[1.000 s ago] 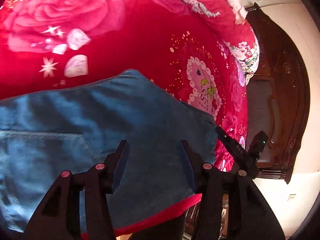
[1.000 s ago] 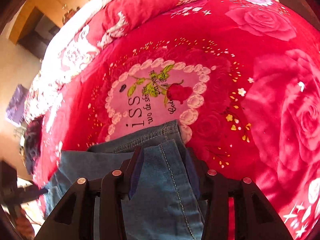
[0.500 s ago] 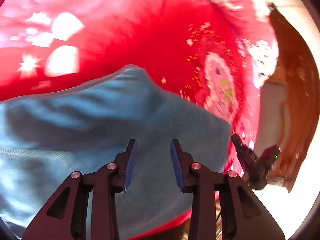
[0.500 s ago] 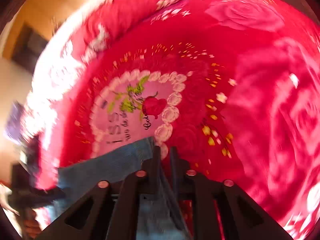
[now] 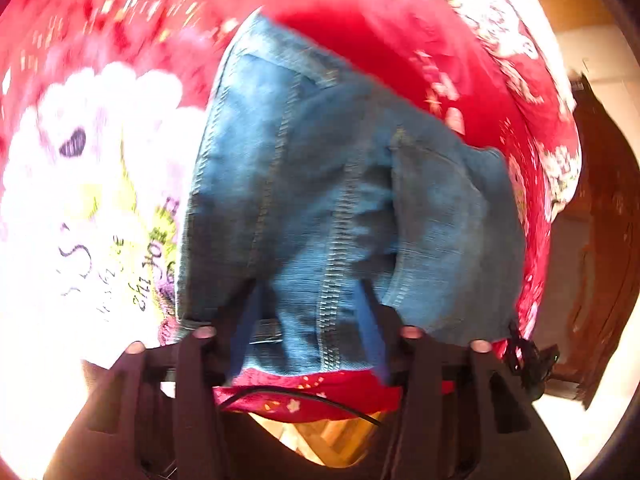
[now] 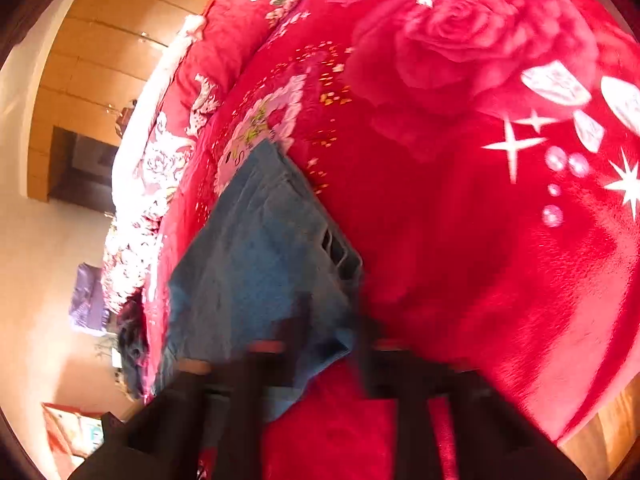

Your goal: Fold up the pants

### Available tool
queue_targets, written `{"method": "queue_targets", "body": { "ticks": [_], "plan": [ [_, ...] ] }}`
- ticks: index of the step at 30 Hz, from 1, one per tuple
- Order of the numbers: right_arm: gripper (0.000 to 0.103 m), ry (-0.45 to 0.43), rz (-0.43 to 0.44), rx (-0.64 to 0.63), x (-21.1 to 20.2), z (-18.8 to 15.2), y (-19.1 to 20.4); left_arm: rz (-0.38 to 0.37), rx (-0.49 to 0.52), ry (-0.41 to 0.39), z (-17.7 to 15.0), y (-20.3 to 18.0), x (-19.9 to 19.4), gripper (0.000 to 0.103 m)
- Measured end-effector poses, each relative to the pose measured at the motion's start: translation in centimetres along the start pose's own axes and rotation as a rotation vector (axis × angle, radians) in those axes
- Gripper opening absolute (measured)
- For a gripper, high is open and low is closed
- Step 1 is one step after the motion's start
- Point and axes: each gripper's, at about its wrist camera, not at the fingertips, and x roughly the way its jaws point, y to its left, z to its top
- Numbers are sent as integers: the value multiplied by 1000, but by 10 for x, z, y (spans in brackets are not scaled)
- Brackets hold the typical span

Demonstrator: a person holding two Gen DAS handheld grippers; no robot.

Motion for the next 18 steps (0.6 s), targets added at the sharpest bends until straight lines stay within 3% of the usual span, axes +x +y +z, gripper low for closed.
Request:
{"method": "queue_targets", "body": {
  "ticks": [2, 3, 5, 6, 8, 10, 13, 18],
  "plan": [
    [10, -95, 35, -8, -16, -4, 12, -30, -53, -3, 0, 3, -1, 35],
    [15, -115, 21, 5, -20, -5, 12, -31, -64, -2, 0, 2, -3, 35],
    [16, -75, -71, 55, -15, -4, 2, -20, -25, -11, -2, -10, -12, 35],
    [16, -66, -81, 87, -16, -5, -5, -23, 24, -13, -3, -21, -16, 35],
    [23, -102, -6, 174, -25, -11, -18, -33, 132, -23, -7, -51, -25, 35],
    [48, -141, 32, 222, -31, -20, -22, -46, 243, -15, -10, -86, -30, 42],
    [49, -144, 30, 250, -23, -30, -21, -40, 407, 4, -8, -146, -25, 54],
    [49, -127, 117, 317, 8, -32, -23, -25, 609, 109, -10, -266, 22, 56]
  ]
}}
